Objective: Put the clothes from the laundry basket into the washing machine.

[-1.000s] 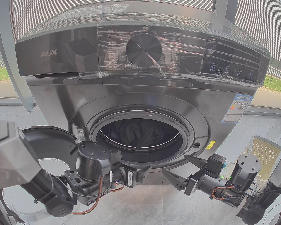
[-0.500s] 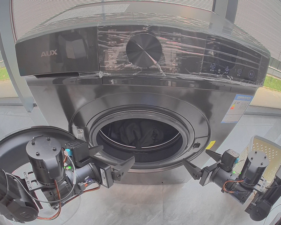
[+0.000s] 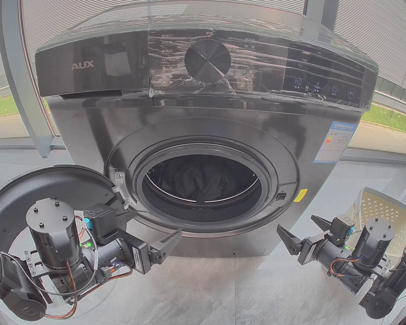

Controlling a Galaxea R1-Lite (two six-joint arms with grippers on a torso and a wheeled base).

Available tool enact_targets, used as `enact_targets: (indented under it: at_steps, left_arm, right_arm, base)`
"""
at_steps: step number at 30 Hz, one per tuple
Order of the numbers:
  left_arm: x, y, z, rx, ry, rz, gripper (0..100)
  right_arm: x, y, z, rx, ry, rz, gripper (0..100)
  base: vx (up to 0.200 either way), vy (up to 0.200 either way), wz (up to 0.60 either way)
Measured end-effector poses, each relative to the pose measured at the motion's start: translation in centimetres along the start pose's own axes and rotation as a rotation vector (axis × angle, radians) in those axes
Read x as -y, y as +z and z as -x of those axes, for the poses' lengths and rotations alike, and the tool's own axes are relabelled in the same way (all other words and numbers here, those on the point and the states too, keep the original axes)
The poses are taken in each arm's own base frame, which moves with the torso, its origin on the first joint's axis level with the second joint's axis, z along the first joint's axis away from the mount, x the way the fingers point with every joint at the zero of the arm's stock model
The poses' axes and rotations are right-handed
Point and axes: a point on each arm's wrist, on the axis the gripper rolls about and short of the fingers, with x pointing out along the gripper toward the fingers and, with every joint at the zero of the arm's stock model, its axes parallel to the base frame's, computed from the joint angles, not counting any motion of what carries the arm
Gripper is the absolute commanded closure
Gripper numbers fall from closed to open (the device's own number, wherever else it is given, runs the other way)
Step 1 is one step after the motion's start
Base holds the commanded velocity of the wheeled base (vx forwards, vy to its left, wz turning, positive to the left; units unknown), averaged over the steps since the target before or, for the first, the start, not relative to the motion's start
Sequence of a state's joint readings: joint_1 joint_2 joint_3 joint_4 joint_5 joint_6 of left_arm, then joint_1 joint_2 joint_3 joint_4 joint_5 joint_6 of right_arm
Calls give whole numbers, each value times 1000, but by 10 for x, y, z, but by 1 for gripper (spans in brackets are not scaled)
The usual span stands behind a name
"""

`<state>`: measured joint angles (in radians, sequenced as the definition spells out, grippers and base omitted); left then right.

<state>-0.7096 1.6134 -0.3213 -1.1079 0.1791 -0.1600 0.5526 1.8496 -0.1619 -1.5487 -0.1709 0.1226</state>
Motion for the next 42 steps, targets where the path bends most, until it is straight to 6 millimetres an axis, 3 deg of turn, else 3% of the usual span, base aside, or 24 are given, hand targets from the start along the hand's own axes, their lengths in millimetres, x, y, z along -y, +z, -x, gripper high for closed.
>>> enact_targets:
  at_steps: [10,19,27,34,42]
  left_arm:
    - [-8,2,16,41,43,7,0]
    - [-18,6,58,109,88,4,0]
    - [-27,7,100,153,110,-38,0]
    - [-35,-1,127,134,141,-50,0]
    - [-46,-16,156,120,221,-33,0]
  right_arm:
    - [-1,1,11,2,-7,-1,0]
    - [3,9,42,24,-32,-17,0]
    - [12,25,77,61,-80,-28,0]
    - [25,18,115,-80,-146,-9,0]
    - [42,11,169,-72,-260,-15,0]
  base:
    - [-200,0,0]
    - [-89,0,0]
    - [0,0,0]
    - [0,0,0]
    - [-75,0,0]
